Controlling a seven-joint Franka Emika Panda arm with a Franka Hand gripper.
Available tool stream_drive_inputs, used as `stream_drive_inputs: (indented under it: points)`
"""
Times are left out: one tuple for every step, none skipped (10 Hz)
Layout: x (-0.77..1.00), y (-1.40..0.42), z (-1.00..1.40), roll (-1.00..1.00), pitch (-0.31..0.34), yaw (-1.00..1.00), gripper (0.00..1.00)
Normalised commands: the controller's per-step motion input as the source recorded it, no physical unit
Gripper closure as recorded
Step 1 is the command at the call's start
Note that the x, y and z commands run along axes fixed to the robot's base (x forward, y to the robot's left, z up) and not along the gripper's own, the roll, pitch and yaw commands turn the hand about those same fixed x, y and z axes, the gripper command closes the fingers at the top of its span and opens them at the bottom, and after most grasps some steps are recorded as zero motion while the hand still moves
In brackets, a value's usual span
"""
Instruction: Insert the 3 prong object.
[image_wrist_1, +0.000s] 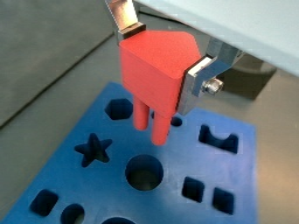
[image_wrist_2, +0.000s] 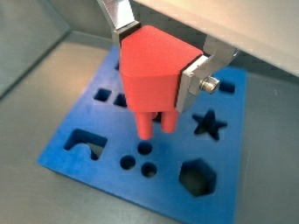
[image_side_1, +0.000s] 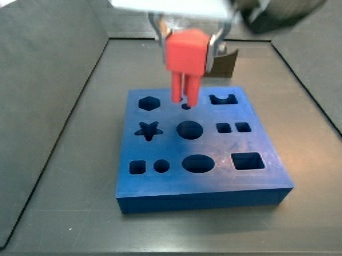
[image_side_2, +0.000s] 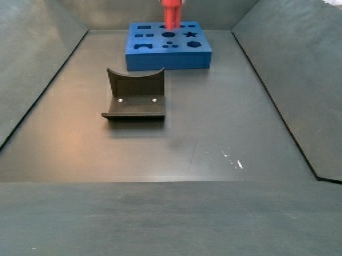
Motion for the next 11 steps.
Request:
stream_drive_inputs:
  points:
    - [0.15,0.26,-0.39,-0.02,0.131,-0.61,1.0]
    - [0.11,0.23,-0.28,-0.04,0.116,-0.59,1.0]
    - [0.2,0.07,-0.08,-0.07,0.144,-0.23,1.0]
    - [0.08,0.0,0.0,-0.01,0.07,-0.02,1.0]
    - [0.0,0.02,0.0,0.0,0.0,0.0,1.0]
    - [0.0,0.06,-0.23,0.05,0.019,-0.18,1.0]
    - [-0.02,0.19,-0.33,0.02,0.106,-0.54,1.0]
    - [-0.09,0.21,-0.32,0.0,0.129,-0.63,1.0]
    - [-0.02,0.21,-0.32,0.0,0.134,-0.76,1.0]
    - [0.0,0.15,-0.32,0.0,0.163,-0.83,1.0]
    - [0.0,0.09,-0.31,0.0,0.184,-0.89,1.0]
